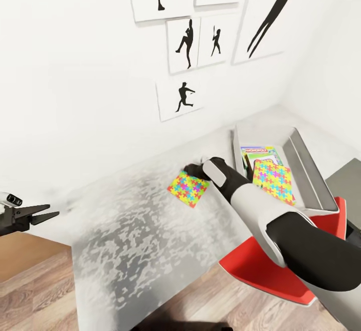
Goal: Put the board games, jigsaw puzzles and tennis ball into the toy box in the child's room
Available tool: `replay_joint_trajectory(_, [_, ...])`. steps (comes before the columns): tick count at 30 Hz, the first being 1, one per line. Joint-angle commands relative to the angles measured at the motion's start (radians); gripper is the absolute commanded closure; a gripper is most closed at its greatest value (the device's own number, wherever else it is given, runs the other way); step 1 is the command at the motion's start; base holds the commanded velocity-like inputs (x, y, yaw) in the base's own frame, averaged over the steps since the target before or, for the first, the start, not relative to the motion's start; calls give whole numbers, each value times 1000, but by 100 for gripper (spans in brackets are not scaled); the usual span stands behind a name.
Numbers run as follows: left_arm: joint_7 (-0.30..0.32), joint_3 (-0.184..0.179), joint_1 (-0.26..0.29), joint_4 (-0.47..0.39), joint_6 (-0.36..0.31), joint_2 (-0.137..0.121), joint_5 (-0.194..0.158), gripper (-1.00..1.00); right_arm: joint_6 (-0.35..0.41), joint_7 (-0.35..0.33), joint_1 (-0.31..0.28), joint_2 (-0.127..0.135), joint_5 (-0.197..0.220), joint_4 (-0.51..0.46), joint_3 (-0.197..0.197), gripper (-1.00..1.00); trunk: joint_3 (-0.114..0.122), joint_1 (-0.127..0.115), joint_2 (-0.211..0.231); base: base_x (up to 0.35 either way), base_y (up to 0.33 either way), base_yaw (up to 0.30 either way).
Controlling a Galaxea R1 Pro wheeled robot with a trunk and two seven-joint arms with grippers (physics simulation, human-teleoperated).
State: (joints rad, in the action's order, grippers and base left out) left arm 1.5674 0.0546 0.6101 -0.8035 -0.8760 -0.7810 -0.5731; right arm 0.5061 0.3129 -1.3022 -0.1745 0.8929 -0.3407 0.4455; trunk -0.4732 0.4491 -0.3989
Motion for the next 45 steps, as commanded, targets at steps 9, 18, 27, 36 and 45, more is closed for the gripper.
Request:
replay_joint_trajectory(9, [3,-1,0,0,-12,0,-1,-100,3,8,0,0,17,29,-4,-100,-2,1,-1,-37,29,0])
replay_joint_trajectory(18, [3,-1,0,0,-12,0,-1,-100,2,6,0,0,17,29,-4,-100,-2,1,-1,-4,8,0])
replay_joint_trajectory(27, [3,-1,0,0,-12,0,-1,-100,3,6,0,0,17,29,-4,-100,-2,1,-1,-26,51,0])
replay_joint_trajectory(36, [3,-2,0,0,-12,0,-1,-100,3,6,0,0,17,29,-4,-100,-2,1,-1,-87,74,0])
replay_joint_trajectory(45, [3,-2,0,0,-12,0,-1,-100,5,6,0,0,17,29,-4,-100,-2,1,-1,-86,54,0])
